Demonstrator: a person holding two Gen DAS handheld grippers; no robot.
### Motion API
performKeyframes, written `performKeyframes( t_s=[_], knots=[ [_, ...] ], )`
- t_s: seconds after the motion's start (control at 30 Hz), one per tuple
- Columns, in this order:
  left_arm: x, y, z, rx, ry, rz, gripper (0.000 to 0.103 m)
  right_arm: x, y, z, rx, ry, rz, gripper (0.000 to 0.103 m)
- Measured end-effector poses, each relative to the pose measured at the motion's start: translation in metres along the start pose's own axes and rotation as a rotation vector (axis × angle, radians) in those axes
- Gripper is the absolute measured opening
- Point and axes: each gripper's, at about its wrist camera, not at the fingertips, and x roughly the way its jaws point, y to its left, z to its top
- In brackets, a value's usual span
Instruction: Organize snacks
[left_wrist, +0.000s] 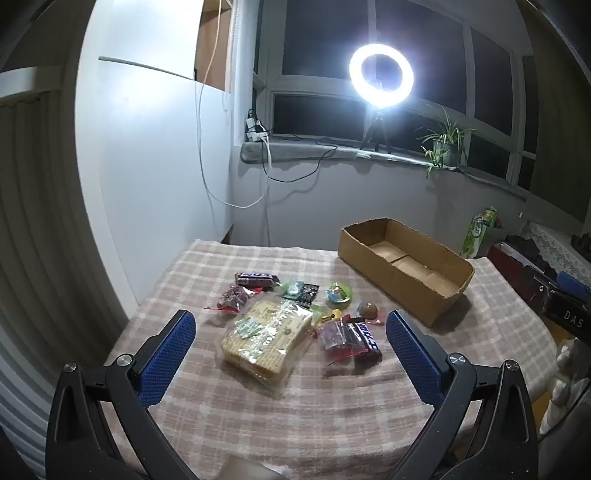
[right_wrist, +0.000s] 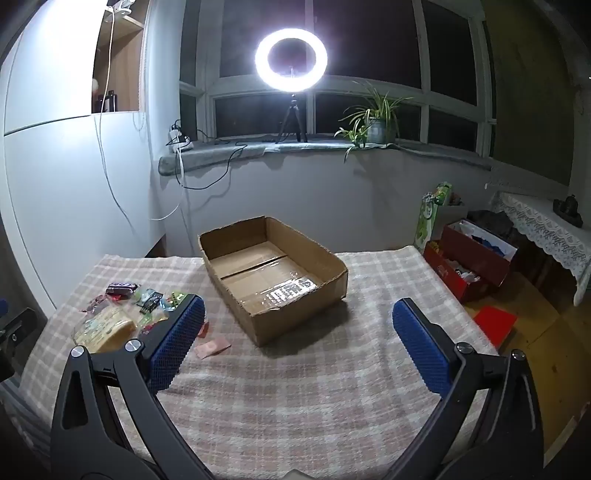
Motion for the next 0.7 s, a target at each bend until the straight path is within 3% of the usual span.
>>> performKeyframes(
  t_s=[0.7],
  knots=[
    [-0.003,0.002,0.004,-0.022,-0.032,-0.009,0.102,-0.006,0.001,0.004,-0.011,-0.038,-0.011,0.103]
  ],
)
